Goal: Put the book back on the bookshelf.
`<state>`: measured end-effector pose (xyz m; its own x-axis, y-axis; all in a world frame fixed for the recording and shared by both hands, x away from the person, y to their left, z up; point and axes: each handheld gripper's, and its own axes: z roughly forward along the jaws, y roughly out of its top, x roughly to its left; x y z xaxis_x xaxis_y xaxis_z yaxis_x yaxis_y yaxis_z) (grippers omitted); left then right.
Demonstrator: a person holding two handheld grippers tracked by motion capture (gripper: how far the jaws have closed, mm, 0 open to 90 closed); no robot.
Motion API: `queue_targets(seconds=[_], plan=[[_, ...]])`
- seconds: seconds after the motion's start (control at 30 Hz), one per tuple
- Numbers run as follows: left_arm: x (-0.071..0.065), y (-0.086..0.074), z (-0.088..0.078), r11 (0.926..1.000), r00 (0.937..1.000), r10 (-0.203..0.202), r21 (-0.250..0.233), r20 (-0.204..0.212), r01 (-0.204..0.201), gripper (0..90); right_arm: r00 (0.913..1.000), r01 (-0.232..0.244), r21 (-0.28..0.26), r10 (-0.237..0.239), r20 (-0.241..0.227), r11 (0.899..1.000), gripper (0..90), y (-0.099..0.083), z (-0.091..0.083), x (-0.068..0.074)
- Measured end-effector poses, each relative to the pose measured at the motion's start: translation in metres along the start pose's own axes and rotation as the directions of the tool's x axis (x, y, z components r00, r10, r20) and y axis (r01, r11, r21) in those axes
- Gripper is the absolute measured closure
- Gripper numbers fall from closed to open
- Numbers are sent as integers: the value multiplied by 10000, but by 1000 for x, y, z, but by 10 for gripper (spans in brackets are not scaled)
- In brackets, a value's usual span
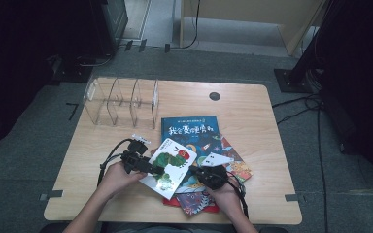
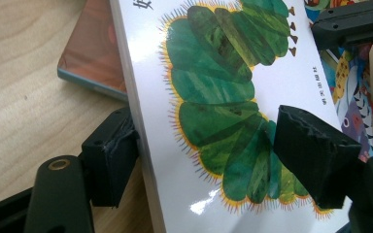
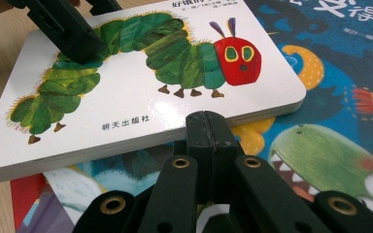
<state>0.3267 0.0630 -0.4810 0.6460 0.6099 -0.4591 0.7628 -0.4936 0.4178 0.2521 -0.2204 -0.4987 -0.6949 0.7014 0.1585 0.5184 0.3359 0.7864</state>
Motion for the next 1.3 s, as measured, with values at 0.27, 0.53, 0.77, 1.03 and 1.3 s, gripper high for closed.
queue_targets(seconds=[0.27, 0.53, 0.77, 1.03, 1.3], plan=[[2, 1, -2, 9974, 9983, -574, 433, -20, 574, 228, 9998, 92, 110, -91, -152, 9999, 900, 7, 9, 2], [-6, 5, -30, 9991, 9980, -392, 154, -491, 400, 367, 9994, 151, 96, -148, -320, 9998, 900, 12, 16, 3], [-14, 15, -44, 9960, 9965, -724, 489, -428, 745, 475, 9987, 317, 155, -310, -403, 9994, 900, 16, 21, 4], [-29, 33, -54, 9949, 9964, -751, 701, 397, 722, 628, 9986, 295, 220, -285, -439, 9993, 900, 20, 25, 4], [-38, 47, -57, 9950, 9968, -785, 637, 136, 775, 730, 9963, 600, 245, -584, -628, 9979, 813, 22, 27, 7]])
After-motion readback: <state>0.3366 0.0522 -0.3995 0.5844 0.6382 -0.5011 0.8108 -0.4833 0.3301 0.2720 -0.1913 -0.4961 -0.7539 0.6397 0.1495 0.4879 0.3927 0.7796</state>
